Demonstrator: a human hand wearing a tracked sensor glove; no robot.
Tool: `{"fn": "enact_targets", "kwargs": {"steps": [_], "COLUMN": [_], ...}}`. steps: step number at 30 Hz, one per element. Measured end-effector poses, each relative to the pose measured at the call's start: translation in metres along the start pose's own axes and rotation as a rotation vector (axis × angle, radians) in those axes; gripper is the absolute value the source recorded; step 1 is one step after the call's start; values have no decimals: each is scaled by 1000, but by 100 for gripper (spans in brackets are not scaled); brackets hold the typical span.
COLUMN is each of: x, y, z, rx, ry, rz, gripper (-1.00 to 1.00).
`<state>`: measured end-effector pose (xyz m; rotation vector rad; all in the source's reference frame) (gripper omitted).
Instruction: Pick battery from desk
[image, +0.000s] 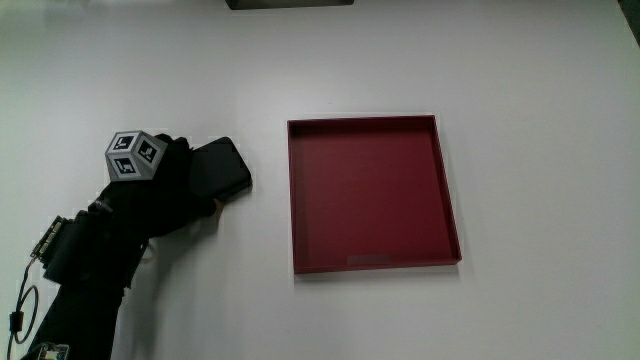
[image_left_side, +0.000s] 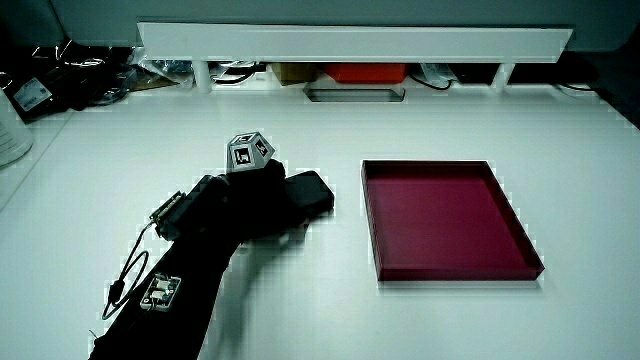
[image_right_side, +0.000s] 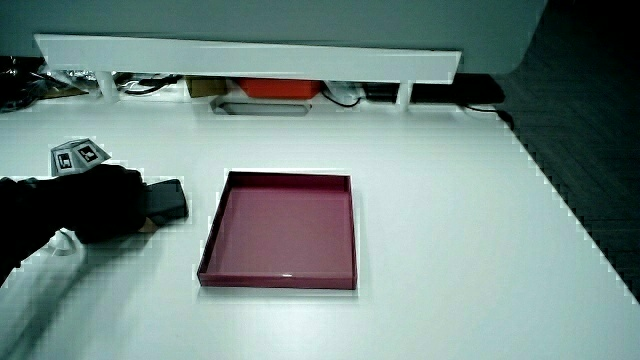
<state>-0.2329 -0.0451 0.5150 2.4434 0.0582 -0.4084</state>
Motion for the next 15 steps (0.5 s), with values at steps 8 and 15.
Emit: {"fn": "enact_targets", "kwargs": {"steps": [8,15], "x": [34,81], "y": [-8,-8], "z": [14,17], "rx": [34,39], "ry": [-29,-60], "rz": [-105,-238], "gripper": [100,100]}}
